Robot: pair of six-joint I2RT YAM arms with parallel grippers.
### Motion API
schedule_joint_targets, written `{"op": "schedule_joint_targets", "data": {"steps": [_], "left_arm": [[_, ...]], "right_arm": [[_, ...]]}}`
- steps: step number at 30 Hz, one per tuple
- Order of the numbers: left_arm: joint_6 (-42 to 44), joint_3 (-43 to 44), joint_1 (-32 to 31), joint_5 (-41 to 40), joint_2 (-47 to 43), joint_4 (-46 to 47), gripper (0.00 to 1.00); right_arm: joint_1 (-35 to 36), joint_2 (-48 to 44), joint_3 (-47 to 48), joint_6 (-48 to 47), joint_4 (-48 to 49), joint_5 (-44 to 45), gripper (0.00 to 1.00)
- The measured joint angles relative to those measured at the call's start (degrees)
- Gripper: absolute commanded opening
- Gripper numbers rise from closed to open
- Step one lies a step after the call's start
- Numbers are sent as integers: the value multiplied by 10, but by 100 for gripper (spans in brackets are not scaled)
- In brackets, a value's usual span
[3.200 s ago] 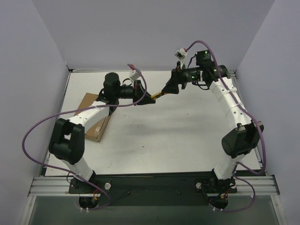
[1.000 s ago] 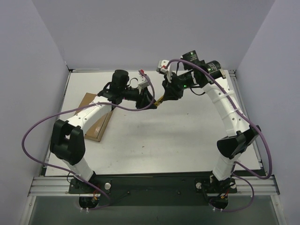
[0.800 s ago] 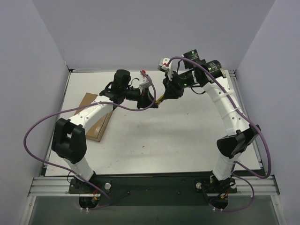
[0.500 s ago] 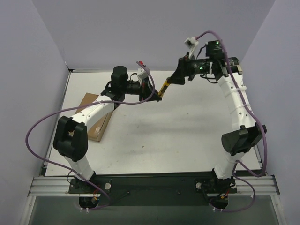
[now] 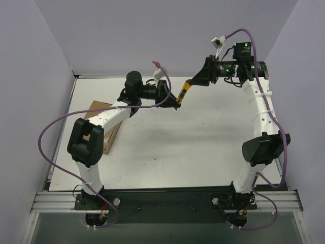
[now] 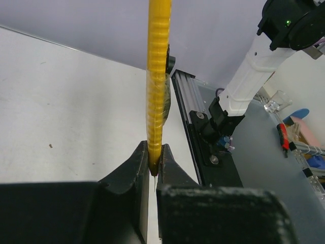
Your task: Unpack the express box
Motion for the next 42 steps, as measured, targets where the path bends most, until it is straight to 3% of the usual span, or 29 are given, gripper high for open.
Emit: {"op": "schedule_joint_targets", "data": {"steps": [4, 10, 14, 29, 42], "left_arm": [[-12, 0, 2, 10, 3, 3, 0], [-12, 0, 3, 17, 3, -1, 0], [-8, 9, 2, 31, 6, -7, 0], [-12, 15, -8, 39, 17, 0, 0], [-24, 20, -12, 47, 29, 13, 0]], "right_arm": [[27, -3, 6, -103, -81, 48, 58], [72, -1, 63, -249, -220, 106, 58], [92, -4, 67, -291, -258, 127, 57], [95, 23, 83, -275, -261, 136, 51], [114, 32, 80, -264, -246, 129, 38]]}}
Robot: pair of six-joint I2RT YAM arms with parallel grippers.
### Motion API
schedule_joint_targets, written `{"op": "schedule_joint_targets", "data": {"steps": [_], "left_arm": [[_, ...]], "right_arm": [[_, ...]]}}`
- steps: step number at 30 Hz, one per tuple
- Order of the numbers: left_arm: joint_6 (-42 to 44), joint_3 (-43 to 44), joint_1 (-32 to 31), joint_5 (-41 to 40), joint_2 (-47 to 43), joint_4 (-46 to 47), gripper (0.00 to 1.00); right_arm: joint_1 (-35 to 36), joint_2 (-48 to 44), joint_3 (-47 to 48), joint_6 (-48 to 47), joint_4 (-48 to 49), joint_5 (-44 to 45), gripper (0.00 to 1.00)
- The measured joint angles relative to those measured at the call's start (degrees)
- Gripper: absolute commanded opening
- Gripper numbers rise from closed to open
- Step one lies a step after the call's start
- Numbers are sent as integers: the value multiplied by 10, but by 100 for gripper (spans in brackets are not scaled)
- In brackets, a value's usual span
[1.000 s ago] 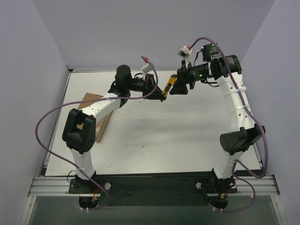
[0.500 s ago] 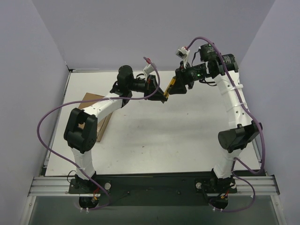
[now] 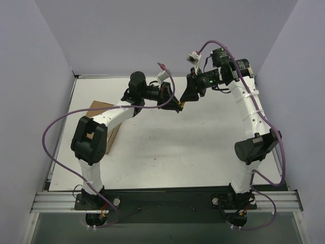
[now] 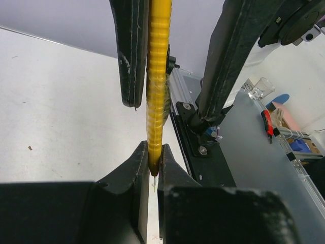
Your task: Unpack the express box
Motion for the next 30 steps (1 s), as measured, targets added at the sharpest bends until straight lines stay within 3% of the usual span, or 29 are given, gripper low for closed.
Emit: {"op": "schedule_joint_targets", "data": {"steps": [11, 14, 18, 21, 22, 25, 30], "left_arm": [[-3, 6, -1, 9, 3, 2, 0], [-3, 9, -1, 12, 4, 3, 0], [-1, 11, -1, 19, 4, 5, 0], [0, 11, -1, 20, 4, 7, 0], [0, 11, -1, 20, 4, 7, 17], [7, 11, 0, 9, 4, 2, 34], [69, 12, 31, -36, 0, -81, 43]], "right_arm": [[1, 0, -17, -15, -5, -2, 27], [1, 0, -17, -18, -5, -2, 21], [0, 0, -17, -21, -7, -3, 0], [0, 0, -17, -23, -7, -6, 0], [0, 0, -17, -23, -7, -6, 0], [-5, 0, -16, -3, 2, 5, 0], [-44, -29, -59, 82, 100, 53, 0]]}}
